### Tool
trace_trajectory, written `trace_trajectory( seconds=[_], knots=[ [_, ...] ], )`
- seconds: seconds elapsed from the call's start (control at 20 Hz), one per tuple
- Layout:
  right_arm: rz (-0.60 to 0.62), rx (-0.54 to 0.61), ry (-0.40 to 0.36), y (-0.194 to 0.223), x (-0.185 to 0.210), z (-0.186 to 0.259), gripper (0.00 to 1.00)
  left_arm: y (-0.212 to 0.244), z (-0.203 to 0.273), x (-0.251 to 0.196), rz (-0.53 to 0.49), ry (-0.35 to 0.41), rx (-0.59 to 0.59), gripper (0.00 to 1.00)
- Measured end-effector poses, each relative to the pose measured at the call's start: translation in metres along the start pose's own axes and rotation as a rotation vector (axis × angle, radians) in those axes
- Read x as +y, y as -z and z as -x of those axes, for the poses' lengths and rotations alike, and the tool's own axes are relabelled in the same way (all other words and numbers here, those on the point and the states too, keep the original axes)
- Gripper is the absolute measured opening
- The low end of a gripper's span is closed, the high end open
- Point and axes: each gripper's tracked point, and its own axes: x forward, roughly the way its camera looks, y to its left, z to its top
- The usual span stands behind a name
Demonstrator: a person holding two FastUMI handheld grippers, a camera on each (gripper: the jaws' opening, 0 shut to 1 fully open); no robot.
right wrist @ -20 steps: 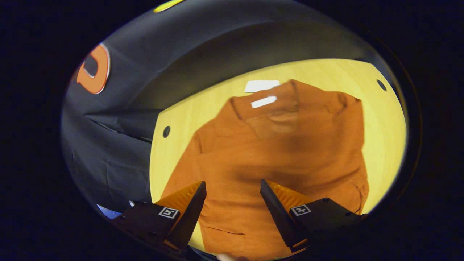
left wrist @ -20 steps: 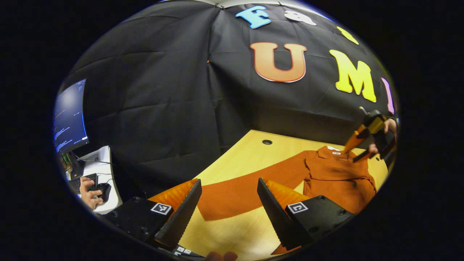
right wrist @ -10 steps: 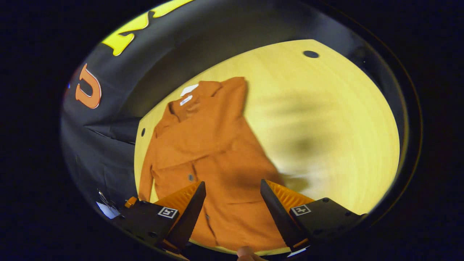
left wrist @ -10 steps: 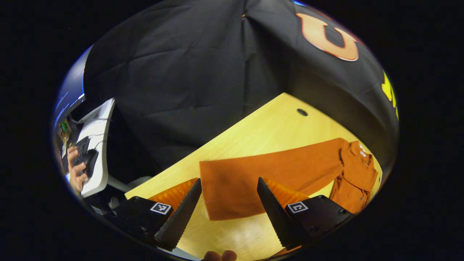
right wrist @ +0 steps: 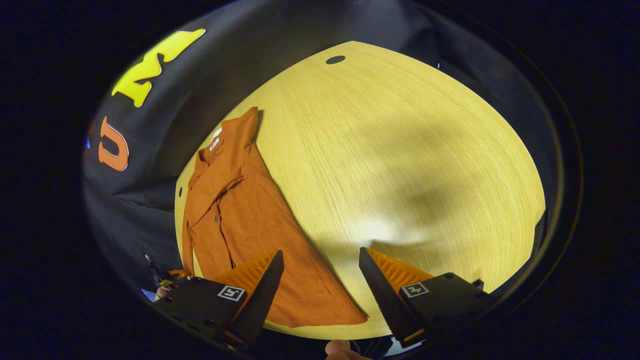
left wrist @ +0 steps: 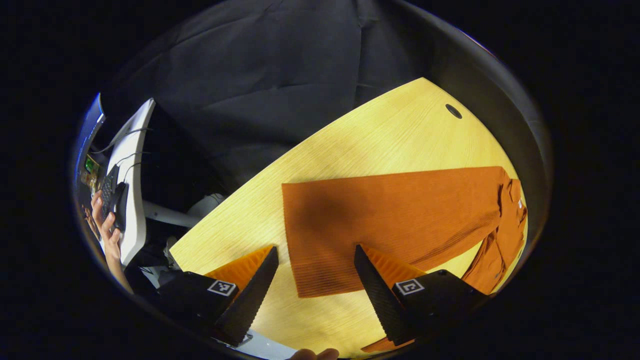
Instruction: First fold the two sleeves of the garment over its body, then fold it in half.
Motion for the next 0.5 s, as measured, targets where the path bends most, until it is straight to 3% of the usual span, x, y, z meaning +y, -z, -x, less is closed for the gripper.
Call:
trace_trajectory(
  seconds=[0.1, 0.2, 0.3, 0.35, 0.4, 0.45, 0.5],
  knots=[
    [-0.002, 0.000, -0.013, 0.003, -0.004, 0.004, 0.97, -0.005, -0.001, 0.000, 0.100, -0.002, 0.079, 1.00],
    [0.004, -0.016, -0.024, 0.002, -0.008, 0.008, 0.96, -0.005, 0.000, 0.004, 0.138, 0.001, 0.186, 0.98],
    [-0.006, -0.029, -0.051, 0.004, -0.006, 0.011, 0.92, -0.006, -0.002, 0.004, 0.152, 0.020, 0.262, 0.93],
    [-0.012, -0.031, -0.064, 0.006, -0.006, 0.012, 0.97, -0.007, -0.002, 0.004, 0.152, 0.028, 0.285, 0.90],
    [-0.016, -0.031, -0.071, 0.009, -0.007, 0.012, 0.96, -0.007, -0.003, 0.004, 0.147, 0.033, 0.303, 0.96],
    [-0.014, -0.030, -0.077, 0.011, -0.008, 0.011, 0.97, -0.006, -0.003, 0.004, 0.139, 0.033, 0.314, 0.88],
    [-0.007, -0.031, -0.082, 0.015, -0.009, 0.013, 0.92, -0.005, -0.003, 0.007, 0.127, 0.016, 0.318, 0.88]
  ],
)
